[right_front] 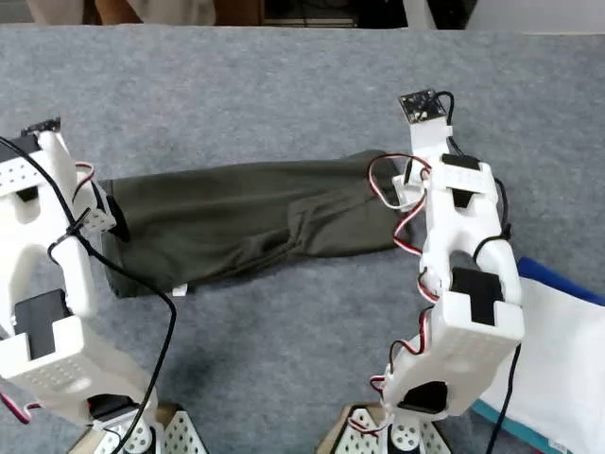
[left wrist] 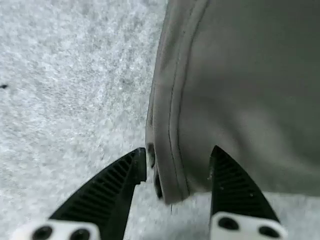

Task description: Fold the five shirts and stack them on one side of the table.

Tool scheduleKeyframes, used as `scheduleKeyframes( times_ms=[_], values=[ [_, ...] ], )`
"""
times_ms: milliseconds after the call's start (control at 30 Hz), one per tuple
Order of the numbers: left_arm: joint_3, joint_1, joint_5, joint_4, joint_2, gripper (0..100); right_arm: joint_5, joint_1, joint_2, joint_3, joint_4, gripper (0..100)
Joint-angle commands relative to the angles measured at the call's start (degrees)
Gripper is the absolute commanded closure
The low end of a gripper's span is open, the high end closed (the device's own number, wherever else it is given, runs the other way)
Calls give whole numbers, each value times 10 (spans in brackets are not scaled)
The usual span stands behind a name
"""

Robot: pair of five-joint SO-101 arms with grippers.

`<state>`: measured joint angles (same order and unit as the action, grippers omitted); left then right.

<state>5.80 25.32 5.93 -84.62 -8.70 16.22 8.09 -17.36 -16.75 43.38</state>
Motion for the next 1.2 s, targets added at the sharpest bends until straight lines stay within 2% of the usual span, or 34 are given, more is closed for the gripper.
scheduleKeyframes(
  times_ms=[0, 133, 267, 467, 633, 833, 900, 1000, 1167],
  values=[
    [16, -3, -21, 53, -16, 784, -2, 11, 42, 0, -11, 990],
    [15, -4, -56, 107, -53, 785, -2, 10, 42, 0, -10, 990],
    [18, -4, -61, 144, -84, 790, -2, 10, 42, 0, -10, 990],
    [16, 4, -62, 152, -128, 790, 16, -7, 58, -3, -4, 990],
    [15, 5, -61, 152, -131, 790, 25, -56, 186, -71, 0, 990],
    [15, 1, -61, 152, -136, 800, 21, -63, 386, -170, -32, 990],
    [14, 0, -61, 154, -136, 843, -2, -53, 451, -191, -35, 990],
    [16, -9, -61, 154, -137, 912, -86, 3, 534, -221, -65, 990],
    [13, -18, -61, 151, -156, 982, -164, 91, 582, -304, -219, 990]
  ],
)
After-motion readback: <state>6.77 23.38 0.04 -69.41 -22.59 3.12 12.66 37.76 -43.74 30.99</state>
